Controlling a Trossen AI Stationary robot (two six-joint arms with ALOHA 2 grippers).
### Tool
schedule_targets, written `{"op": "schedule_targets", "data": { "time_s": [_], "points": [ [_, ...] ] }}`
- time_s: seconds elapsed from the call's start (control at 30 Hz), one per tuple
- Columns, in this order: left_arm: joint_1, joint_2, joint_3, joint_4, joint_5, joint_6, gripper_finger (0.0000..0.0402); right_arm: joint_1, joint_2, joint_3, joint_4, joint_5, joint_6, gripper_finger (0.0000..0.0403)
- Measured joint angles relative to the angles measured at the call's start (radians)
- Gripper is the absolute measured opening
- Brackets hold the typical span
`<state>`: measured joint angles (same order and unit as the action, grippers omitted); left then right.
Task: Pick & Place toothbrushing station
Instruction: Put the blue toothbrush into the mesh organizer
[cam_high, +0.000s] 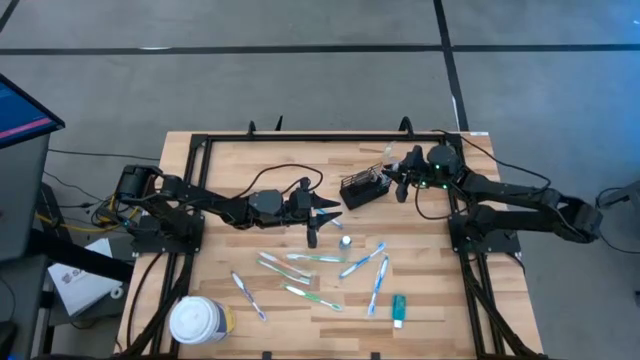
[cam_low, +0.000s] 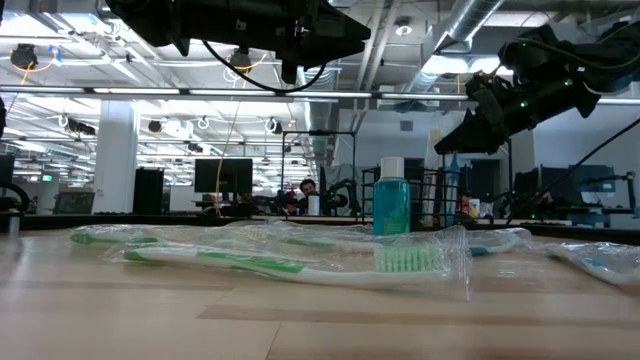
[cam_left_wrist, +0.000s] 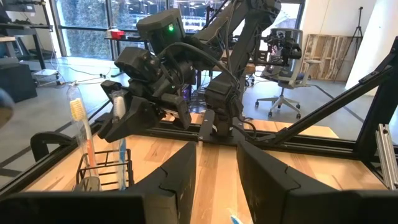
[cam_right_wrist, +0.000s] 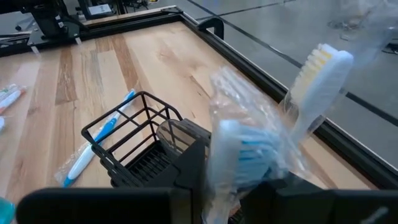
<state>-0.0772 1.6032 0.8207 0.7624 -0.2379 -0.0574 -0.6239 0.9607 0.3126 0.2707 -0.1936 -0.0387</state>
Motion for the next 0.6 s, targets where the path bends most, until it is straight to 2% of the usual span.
{"op": "schedule_targets", "data": {
  "time_s": [0.13,0.33,0.47,0.6],
  "points": [
    [0.0,0.0,0.0,0.0,0.0,0.0,0.011,0.0,0.0,0.0,0.0,0.0,-0.014,0.0093],
    [0.0,0.0,0.0,0.0,0.0,0.0,0.011,0.0,0.0,0.025,-0.013,0.0,-0.013,0.0162],
    [0.0,0.0,0.0,-0.004,0.0,0.0,0.011,0.0,0.0,0.079,-0.082,0.005,-0.014,0.0208],
    [0.0,0.0,0.0,-0.004,0.0,0.0,0.011,0.0,0.0,0.16,-0.2,0.006,-0.014,0.0235]
  ]
}}
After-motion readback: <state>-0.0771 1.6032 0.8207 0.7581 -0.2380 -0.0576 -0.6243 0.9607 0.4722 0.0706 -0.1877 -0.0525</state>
